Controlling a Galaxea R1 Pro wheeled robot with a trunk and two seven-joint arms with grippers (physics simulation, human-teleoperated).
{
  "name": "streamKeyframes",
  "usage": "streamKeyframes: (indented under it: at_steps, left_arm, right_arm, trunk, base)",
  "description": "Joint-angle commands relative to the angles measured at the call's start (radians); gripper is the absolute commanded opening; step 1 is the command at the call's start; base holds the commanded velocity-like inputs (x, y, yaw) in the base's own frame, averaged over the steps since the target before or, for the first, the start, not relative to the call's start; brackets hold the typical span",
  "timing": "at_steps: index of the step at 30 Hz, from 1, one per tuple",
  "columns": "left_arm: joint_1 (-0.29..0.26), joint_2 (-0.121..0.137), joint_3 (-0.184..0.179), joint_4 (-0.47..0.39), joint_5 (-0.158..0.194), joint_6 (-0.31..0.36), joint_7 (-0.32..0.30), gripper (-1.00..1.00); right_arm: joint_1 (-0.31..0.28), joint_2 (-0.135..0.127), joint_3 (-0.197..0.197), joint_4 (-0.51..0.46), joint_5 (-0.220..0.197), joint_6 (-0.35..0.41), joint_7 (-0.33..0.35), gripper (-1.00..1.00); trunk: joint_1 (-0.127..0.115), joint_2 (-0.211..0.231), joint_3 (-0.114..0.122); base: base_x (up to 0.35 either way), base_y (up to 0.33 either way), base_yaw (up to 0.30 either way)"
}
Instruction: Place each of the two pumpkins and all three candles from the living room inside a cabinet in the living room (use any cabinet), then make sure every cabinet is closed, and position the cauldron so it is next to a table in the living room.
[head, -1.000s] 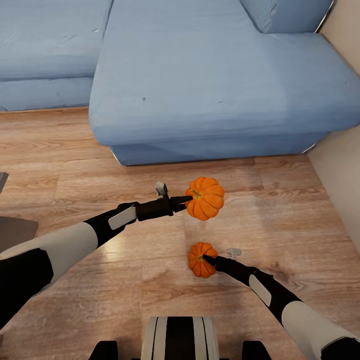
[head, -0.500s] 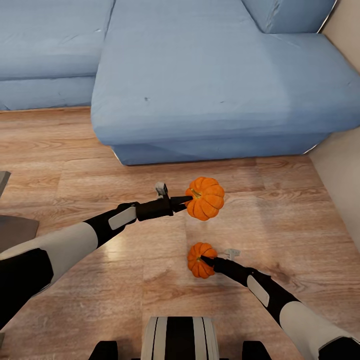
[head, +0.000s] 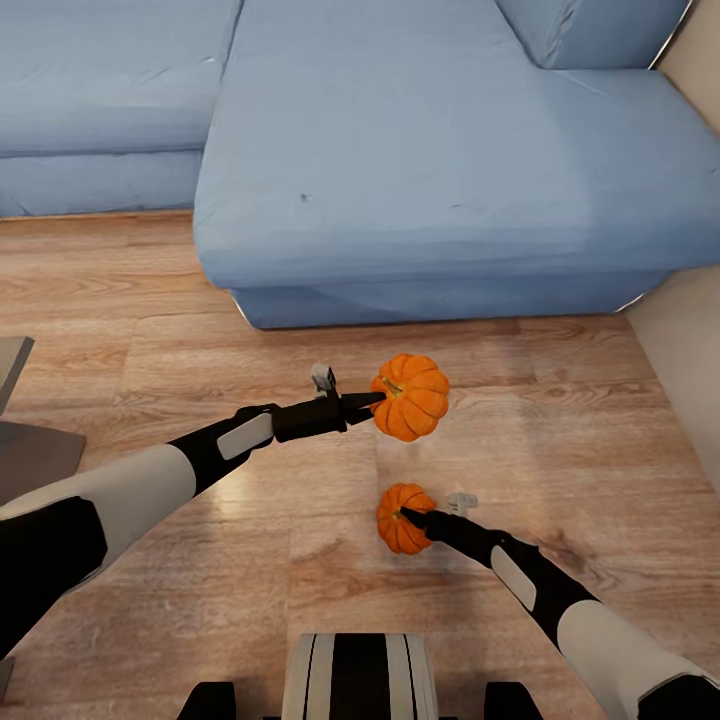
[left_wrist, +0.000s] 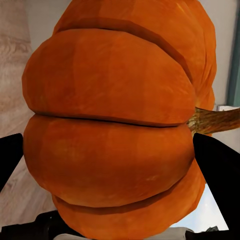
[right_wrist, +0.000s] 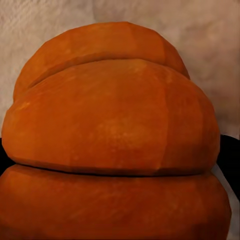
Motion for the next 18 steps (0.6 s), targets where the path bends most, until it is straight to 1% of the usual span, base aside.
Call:
streamKeyframes:
  at_steps: [1,5,10,12,13,16,18]
  left_arm:
    - [0.000,0.000,0.000,-0.001,-0.001,-0.001,0.001,-1.00]
    - [0.000,0.000,0.000,-0.001,-0.001,-0.001,0.001,-1.00]
    - [0.000,0.000,0.000,-0.001,-0.001,-0.001,0.001,-1.00]
    - [0.000,0.001,0.000,0.000,-0.001,-0.001,0.001,-1.00]
    - [0.000,0.001,0.000,-0.001,-0.001,-0.001,0.001,-1.00]
    - [0.000,0.001,0.000,-0.001,-0.001,-0.001,0.001,-1.00]
    - [0.000,0.002,0.000,-0.001,0.000,-0.001,0.001,-1.00]
  right_arm:
    - [0.000,0.000,0.003,0.034,0.010,0.000,-0.086,-1.00]
    - [0.000,-0.001,0.002,0.031,0.012,0.000,-0.102,-1.00]
    - [0.000,-0.002,0.001,0.029,0.013,-0.004,-0.089,-1.00]
    - [0.000,-0.004,0.000,0.028,0.011,-0.003,-0.048,-1.00]
    - [0.000,-0.007,-0.003,0.028,0.008,-0.002,0.007,-1.00]
    - [0.000,-0.010,-0.005,0.028,0.005,0.002,0.106,-1.00]
    - [0.000,-0.010,-0.007,0.028,0.003,0.003,0.134,-1.00]
  trunk:
    - [0.000,0.000,0.000]
    - [0.000,0.000,0.000]
    - [0.000,0.000,0.000]
    - [0.000,0.000,0.000]
    - [0.000,0.000,0.000]
    - [0.000,0.000,0.000]
    - [0.000,0.000,0.000]
  base:
    - [0.000,0.000,0.000]
    - [0.000,0.000,0.000]
    - [0.000,0.000,0.000]
    - [0.000,0.000,0.000]
    - [0.000,0.000,0.000]
    - [0.000,0.000,0.000]
    - [0.000,0.000,0.000]
